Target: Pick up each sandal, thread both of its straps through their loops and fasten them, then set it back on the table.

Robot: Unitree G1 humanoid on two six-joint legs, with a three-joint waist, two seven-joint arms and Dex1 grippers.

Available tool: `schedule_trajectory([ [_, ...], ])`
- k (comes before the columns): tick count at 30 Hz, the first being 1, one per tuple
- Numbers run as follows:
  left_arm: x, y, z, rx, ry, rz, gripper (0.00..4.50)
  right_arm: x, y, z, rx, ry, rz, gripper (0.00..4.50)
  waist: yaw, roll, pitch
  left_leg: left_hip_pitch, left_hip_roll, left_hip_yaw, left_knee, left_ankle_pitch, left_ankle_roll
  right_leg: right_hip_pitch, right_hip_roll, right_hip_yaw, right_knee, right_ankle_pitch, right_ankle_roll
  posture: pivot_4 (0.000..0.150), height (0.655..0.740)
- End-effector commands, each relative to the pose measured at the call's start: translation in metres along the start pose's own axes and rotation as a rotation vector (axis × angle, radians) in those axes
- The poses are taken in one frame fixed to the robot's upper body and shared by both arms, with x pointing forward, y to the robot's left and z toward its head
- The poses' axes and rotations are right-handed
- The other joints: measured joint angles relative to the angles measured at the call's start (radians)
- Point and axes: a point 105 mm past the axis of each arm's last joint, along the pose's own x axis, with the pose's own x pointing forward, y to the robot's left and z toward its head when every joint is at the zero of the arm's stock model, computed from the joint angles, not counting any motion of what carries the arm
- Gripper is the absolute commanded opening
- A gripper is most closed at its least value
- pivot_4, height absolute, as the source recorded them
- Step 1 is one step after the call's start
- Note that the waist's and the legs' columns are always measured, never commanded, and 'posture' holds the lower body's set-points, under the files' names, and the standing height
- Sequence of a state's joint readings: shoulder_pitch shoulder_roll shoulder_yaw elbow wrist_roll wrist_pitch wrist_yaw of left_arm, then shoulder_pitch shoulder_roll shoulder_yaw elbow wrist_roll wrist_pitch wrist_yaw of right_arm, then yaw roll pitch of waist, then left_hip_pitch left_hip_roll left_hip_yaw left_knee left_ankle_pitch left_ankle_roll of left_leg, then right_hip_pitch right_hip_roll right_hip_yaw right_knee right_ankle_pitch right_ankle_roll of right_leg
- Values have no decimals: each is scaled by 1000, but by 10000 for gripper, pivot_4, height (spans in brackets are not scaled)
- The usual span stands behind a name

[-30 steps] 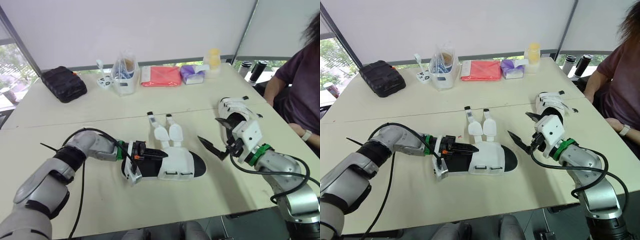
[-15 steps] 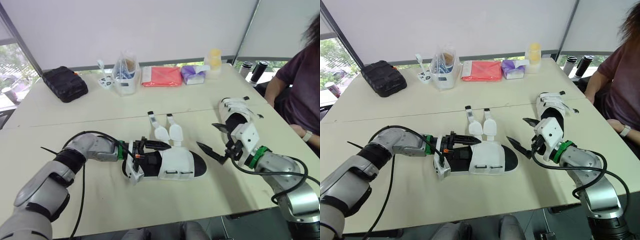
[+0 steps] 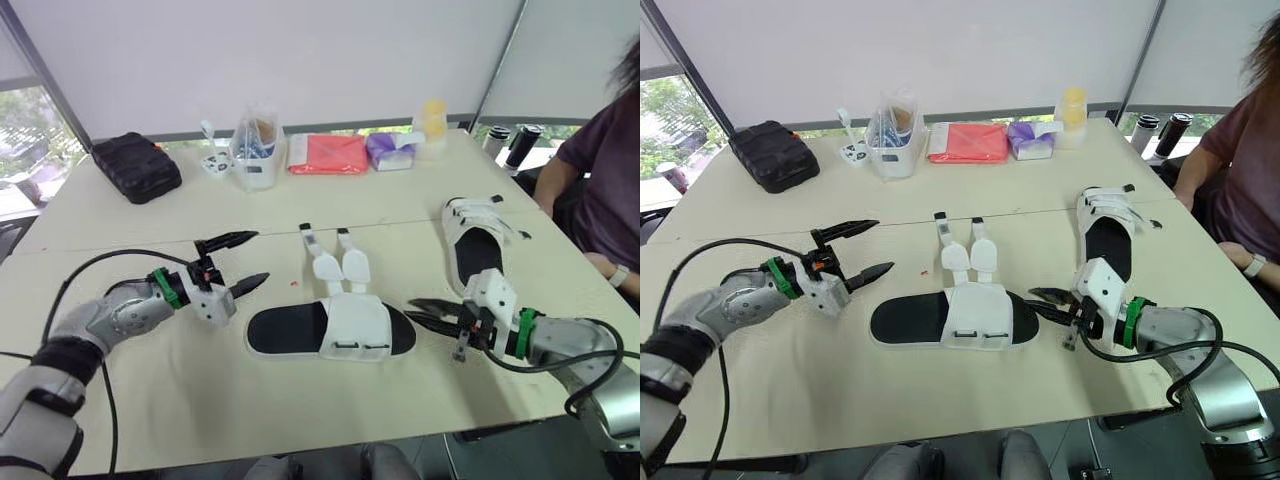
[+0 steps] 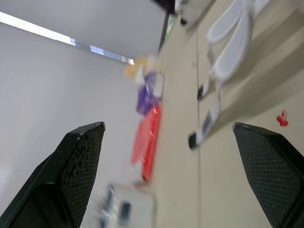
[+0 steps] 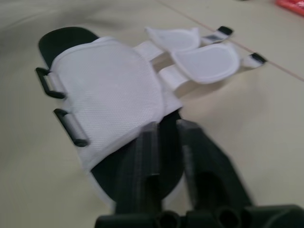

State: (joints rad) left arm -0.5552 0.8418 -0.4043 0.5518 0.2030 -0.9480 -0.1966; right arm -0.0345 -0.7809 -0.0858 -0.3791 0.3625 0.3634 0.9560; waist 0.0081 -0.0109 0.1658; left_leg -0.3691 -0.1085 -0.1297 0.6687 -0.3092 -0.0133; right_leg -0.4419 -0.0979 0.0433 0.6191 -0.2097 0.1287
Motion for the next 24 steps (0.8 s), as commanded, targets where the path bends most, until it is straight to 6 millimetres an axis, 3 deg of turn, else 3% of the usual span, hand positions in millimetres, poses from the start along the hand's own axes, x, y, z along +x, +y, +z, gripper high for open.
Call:
schedule_trajectory([
  [1, 10, 14, -12, -312, 116, 120, 45000, -2, 6, -6, -37, 47, 63, 589, 3, 0, 0, 0, 0, 0, 0, 0, 0, 0, 0, 0, 0, 0, 0, 1500, 7400],
  [6, 11, 14, -31, -851, 256, 248, 45000, -6, 3, -18, -71, 96, 82, 589, -4, 0, 0, 0, 1, 0, 1, 0, 0, 0, 1, 0, 1, 0, 0, 1500, 7400],
  [12, 13, 4, -31, -1341, 272, 252, 45000, 3, 3, -19, -85, 73, 125, 589, -14, 0, 0, 1, 1, 0, 1, 2, -4, 0, 1, 0, 2, 0, 0, 1500, 7400],
  [18, 19, -5, -36, -1308, 314, 210, 45000, 18, 6, -6, -29, -1, 164, 589, -15, 0, 0, 1, 1, 0, 1, 4, -7, 0, 1, 0, 1, 0, 0, 1500, 7400],
  [24, 29, -15, -34, -1314, 308, 186, 45000, 32, 11, -15, -53, 34, 230, 589, -15, 0, 0, 1, 1, 0, 1, 4, -7, 1, 1, 0, 0, 0, -1, 1500, 7400],
])
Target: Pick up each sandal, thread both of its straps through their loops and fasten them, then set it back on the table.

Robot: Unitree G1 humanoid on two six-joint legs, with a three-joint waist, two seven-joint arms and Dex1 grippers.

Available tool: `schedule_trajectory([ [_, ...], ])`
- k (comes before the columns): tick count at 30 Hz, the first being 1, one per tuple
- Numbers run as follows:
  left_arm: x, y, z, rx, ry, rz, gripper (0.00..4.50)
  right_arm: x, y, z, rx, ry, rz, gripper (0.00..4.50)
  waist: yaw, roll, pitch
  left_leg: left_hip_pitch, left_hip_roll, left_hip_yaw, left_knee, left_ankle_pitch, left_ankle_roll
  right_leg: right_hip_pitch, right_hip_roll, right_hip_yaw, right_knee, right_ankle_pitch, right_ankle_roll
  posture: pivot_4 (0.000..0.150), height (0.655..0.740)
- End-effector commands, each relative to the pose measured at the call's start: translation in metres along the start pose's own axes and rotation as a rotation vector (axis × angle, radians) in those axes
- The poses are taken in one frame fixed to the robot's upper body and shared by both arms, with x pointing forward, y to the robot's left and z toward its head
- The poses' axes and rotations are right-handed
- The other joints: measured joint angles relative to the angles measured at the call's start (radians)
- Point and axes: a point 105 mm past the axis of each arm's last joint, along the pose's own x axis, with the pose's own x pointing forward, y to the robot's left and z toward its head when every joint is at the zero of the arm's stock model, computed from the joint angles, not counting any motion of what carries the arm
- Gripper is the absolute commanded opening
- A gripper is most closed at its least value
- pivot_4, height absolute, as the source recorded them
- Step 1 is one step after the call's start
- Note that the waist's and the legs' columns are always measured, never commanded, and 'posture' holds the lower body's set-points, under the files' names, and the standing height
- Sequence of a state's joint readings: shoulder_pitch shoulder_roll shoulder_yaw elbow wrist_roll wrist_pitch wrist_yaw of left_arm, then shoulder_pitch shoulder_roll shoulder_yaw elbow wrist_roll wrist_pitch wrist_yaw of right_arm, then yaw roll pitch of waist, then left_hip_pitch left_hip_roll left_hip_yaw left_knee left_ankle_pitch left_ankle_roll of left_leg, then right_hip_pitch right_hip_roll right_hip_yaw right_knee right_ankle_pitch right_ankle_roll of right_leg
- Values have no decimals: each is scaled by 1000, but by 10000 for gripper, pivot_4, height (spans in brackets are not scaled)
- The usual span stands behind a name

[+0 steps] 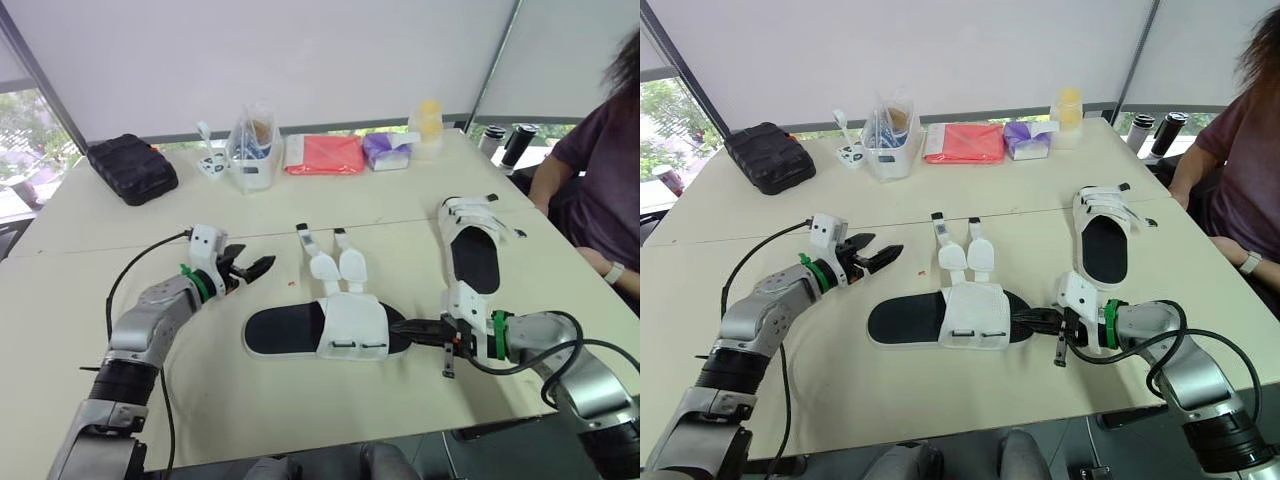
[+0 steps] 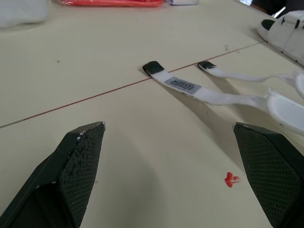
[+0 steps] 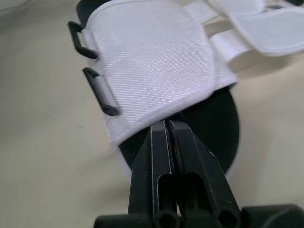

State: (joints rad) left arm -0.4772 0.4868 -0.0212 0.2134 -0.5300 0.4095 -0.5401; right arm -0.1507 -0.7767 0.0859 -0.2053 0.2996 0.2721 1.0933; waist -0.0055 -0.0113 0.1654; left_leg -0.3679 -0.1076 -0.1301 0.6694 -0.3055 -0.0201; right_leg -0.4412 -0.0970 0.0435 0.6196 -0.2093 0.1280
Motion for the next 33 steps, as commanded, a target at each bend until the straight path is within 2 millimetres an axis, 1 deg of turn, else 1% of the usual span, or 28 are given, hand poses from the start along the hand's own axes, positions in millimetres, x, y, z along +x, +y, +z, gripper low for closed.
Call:
schedule_trajectory([
  [1, 4, -3, 8, 31, -32, -14, 45000, 8, -4, 3, -41, -8, 23, 589, -2, 0, 0, 0, 0, 0, 0, 0, 0, 0, 0, 0, 0, 0, 0, 1500, 7400],
  [7, 7, -3, 6, 36, -33, -12, 45000, 4, -15, -5, -37, 5, 9, 589, -3, 0, 0, 0, 0, 0, 0, 0, 0, 0, 0, 0, 0, 0, 0, 1500, 7400],
  [9, 6, -2, 3, 28, -25, -3, 45000, 7, -11, -3, -20, -21, 30, 589, -2, 0, 0, 0, 0, 0, 0, 0, 0, 0, 0, 0, 0, 0, 0, 1500, 7400],
  [11, 6, -2, -2, 10, -12, 1, 45000, 15, -4, 3, -13, -56, 62, 589, -3, 0, 0, 0, 0, 0, 0, 0, 0, 0, 0, 0, 0, 0, 0, 1500, 7400],
  [14, 6, -2, -10, -4, 14, 2, 45000, 29, 11, 13, 10, -118, 122, 589, -5, 0, 0, 0, 0, 0, 0, 0, 0, 0, 0, 0, 0, 0, 0, 1500, 7400],
  [16, 7, -1, -15, -9, 32, 4, 45000, 38, 14, 10, 3, -112, 137, 589, -7, 0, 0, 0, 0, 0, -1, 0, 0, -1, 0, 0, 0, 0, 0, 1500, 7400],
  [20, 10, -1, -20, -11, 47, 1, 45000, 53, 4, -5, -16, -93, 107, 589, -9, -1, -1, 1, 0, 0, -1, 0, 0, 0, 0, 0, 0, 0, 0, 1500, 7400],
  [22, 11, -1, -22, -8, 51, 0, 45000, 58, -2, -10, -23, -95, 87, 589, -10, -2, -1, 4, 1, 0, -1, 0, -1, 2, 1, 0, 0, 0, -1, 1500, 7400],
  [23, 11, -2, -23, -7, 53, -1, 45000, 59, -4, -11, -25, -97, 78, 589, -11, -2, -1, 8, 1, 0, -3, 0, -1, 5, 1, 0, 0, 0, -1, 1500, 7400],
  [25, 10, -2, -25, -3, 59, -2, 45000, 58, -15, -16, -30, -94, 38, 589, -12, -2, -1, 16, 2, 0, -4, -2, 2, 13, 2, 0, -2, 0, -1, 1500, 7400],
  [29, 4, -2, -32, -7, 80, -7, 45000, 50, -32, -21, -46, -95, -36, 589, -8, -2, -2, 18, 2, 0, -4, -3, 4, 15, 2, 0, -2, 1, -1, 1500, 7400],
  [33, 0, -6, -39, 5, 96, -17, 45000, 43, -43, -10, -11, -157, -88, 589, -5, -2, -2, 17, 2, 0, -4, -2, 4, 15, 1, 0, -2, 1, -1, 1500, 7400],
])
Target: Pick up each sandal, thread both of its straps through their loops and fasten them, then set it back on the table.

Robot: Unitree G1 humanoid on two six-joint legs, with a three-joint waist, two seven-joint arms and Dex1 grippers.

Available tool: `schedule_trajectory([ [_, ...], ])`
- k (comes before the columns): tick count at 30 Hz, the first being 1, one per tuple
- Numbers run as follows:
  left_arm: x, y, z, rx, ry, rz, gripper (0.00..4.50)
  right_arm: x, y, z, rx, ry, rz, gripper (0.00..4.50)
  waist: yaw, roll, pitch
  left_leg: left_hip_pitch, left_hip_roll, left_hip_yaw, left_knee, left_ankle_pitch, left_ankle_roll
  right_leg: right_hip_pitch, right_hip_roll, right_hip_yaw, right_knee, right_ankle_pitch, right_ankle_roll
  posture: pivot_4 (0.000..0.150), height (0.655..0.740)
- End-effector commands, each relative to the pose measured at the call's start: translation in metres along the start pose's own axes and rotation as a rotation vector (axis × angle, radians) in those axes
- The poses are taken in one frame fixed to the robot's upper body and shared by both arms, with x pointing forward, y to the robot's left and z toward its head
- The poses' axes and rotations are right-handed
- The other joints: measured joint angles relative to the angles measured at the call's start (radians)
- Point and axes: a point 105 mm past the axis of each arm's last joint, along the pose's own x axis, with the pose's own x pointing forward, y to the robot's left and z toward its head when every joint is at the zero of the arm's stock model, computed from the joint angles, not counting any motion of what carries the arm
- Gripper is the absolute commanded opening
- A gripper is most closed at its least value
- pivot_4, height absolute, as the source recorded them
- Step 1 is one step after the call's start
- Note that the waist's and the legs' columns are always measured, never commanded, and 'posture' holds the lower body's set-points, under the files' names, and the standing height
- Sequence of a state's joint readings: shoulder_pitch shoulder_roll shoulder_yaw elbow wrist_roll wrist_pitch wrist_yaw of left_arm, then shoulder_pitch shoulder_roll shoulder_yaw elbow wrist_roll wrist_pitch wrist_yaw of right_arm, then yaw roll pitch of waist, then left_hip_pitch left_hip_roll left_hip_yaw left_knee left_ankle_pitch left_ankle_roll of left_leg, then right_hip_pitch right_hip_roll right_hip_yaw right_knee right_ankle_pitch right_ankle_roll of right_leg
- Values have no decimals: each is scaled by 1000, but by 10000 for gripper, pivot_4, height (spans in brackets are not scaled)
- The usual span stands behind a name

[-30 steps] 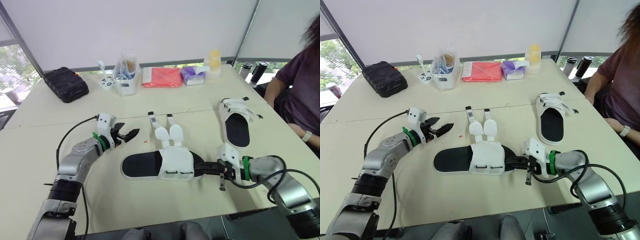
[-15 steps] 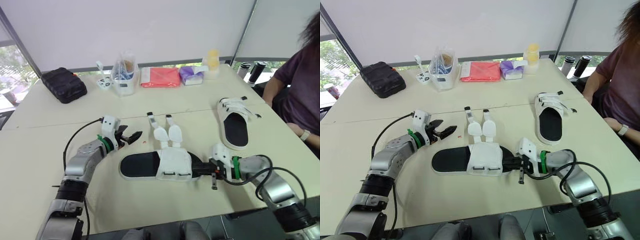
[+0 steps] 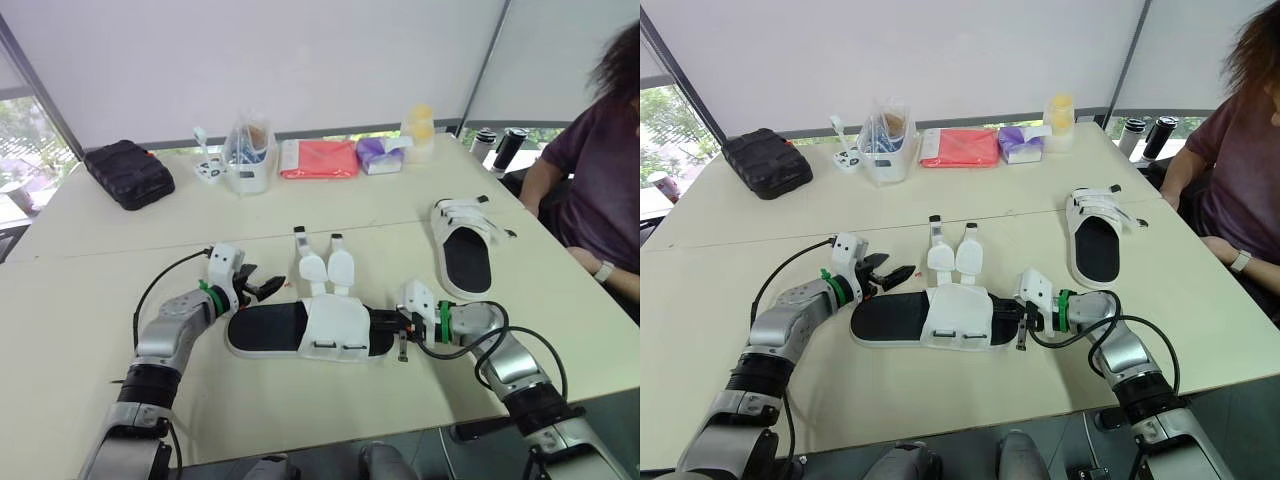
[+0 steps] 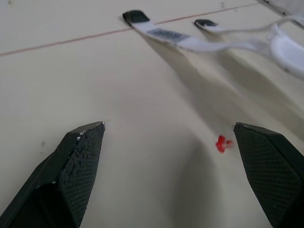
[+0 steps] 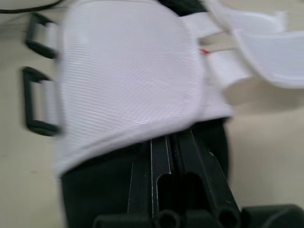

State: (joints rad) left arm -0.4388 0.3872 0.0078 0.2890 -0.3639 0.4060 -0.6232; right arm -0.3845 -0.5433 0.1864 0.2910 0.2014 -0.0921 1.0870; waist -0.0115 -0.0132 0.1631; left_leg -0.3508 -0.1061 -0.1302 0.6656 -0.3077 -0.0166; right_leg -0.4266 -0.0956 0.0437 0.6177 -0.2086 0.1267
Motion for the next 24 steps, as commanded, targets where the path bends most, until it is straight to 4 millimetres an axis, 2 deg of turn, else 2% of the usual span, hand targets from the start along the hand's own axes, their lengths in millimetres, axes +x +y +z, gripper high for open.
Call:
schedule_trajectory([
  [1, -4, -1, 2, 27, -8, -1, 45000, -9, -9, 4, 57, -22, -54, 589, 1, 0, 0, 0, 0, 0, 0, 0, 0, 0, 0, 0, 0, 0, 0, 1500, 7400],
  [8, -2, -11, -4, 19, 2, -17, 45000, 0, 27, 13, 98, -23, 106, 589, 1, 0, 0, -3, 0, -1, 0, 0, 0, -2, 0, 0, -1, 0, 0, 1500, 7400],
  [10, -1, -13, -4, 20, 2, -20, 45000, 3, 30, 15, 101, -24, 122, 589, 1, 0, 0, -3, 0, -1, 0, 0, 0, -2, 0, 0, -1, 0, 0, 1500, 7400],
  [18, 2, -17, -7, 18, 4, -23, 45000, 25, 8, 8, 107, -24, 56, 589, -3, 0, -1, -2, 0, -1, 0, 0, 1, -2, 0, 0, -1, 0, 0, 1500, 7400],
  [21, 2, -17, -7, 15, 2, -21, 45000, 25, 8, 3, 132, -26, 58, 589, -3, 0, -1, 0, 0, -1, 0, 0, 1, 0, 0, 0, -1, 0, 0, 1500, 7400],
  [24, 6, -11, 2, -82, -36, -3, 45000, 26, 12, -2, 125, -10, 75, 589, -2, 0, -3, 1, 0, -1, 0, 0, 1, 1, 0, 0, -1, 0, 0, 1500, 7400],
])
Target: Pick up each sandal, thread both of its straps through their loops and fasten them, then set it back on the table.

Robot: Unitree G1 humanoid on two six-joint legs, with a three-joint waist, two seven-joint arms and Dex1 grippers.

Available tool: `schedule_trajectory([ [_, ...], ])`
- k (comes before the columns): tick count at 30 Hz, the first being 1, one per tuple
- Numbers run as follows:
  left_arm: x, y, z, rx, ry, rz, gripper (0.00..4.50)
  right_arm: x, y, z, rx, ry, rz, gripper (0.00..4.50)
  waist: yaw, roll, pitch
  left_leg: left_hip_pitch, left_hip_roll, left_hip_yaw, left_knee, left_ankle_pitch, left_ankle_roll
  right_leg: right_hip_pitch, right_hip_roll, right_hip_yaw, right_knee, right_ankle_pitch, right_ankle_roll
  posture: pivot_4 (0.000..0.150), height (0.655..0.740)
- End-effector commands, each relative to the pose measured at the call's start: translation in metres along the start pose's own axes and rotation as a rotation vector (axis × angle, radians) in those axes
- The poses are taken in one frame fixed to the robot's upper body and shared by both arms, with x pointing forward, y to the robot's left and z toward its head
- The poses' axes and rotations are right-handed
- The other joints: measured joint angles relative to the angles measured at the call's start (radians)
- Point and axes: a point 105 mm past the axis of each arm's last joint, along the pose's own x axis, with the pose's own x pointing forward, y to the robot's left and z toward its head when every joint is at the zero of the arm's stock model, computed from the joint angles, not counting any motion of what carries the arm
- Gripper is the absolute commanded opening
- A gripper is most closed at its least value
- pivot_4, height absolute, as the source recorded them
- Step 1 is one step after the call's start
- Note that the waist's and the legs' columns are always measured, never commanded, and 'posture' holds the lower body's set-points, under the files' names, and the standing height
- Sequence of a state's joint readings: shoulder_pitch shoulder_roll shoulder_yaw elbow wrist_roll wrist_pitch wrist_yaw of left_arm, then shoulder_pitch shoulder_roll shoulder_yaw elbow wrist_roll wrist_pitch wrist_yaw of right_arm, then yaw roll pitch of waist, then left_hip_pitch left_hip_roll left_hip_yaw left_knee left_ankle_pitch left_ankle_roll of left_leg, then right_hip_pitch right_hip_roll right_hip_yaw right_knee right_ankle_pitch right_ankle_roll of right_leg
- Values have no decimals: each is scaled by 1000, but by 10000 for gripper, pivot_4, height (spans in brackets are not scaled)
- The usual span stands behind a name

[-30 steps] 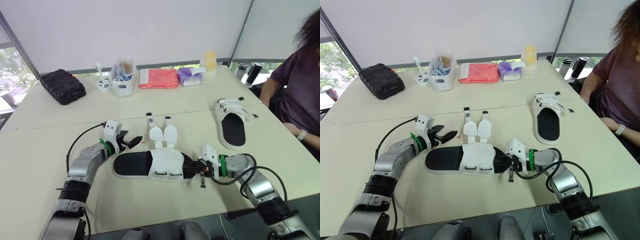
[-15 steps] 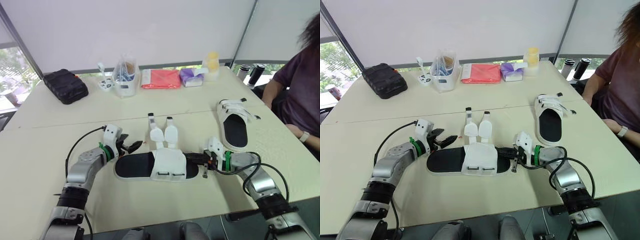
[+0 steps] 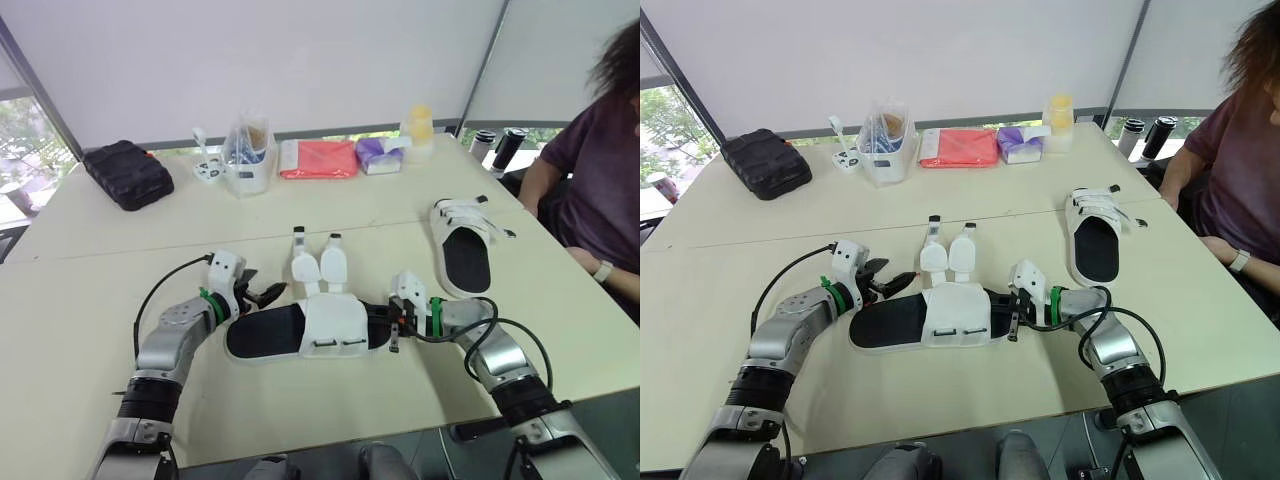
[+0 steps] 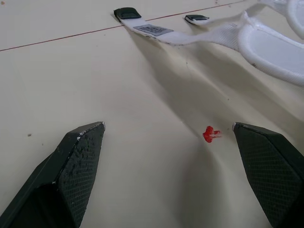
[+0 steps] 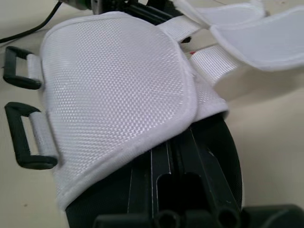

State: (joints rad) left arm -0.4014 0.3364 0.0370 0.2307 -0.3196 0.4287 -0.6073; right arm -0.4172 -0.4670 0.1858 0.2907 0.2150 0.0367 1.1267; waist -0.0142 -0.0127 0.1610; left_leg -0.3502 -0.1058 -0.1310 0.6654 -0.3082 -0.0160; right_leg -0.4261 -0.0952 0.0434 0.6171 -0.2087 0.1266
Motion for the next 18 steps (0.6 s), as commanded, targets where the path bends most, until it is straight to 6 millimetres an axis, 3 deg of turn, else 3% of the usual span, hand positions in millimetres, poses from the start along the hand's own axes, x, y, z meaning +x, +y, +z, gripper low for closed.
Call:
schedule_trajectory([
  [1, 7, -5, 12, -162, -41, -42, 45000, 6, 6, -12, -2, 42, 21, 589, 1, -1, -1, 0, 0, 0, 0, 0, 0, 0, 0, 0, 0, 0, 0, 1500, 7400],
  [4, 8, -12, 34, -367, -79, -168, 45000, 6, 8, -18, -29, 70, 34, 589, -1, -1, -1, 0, 0, -1, 0, 0, 0, 0, 0, 0, 0, 0, 0, 1500, 7400],
  [8, 7, -14, 55, -435, -82, -258, 45000, 7, 11, -24, -50, 95, 58, 589, -7, -1, -1, 0, 1, -1, 0, 0, 0, 0, 1, 0, 0, 0, 0, 1500, 7400],
  [18, -2, -10, 48, -574, 70, -351, 45000, 9, 13, -28, -64, 105, 68, 589, -7, -1, -1, 1, 1, -1, 0, 1, -1, 0, 2, 0, 0, 0, 0, 1500, 7400],
])
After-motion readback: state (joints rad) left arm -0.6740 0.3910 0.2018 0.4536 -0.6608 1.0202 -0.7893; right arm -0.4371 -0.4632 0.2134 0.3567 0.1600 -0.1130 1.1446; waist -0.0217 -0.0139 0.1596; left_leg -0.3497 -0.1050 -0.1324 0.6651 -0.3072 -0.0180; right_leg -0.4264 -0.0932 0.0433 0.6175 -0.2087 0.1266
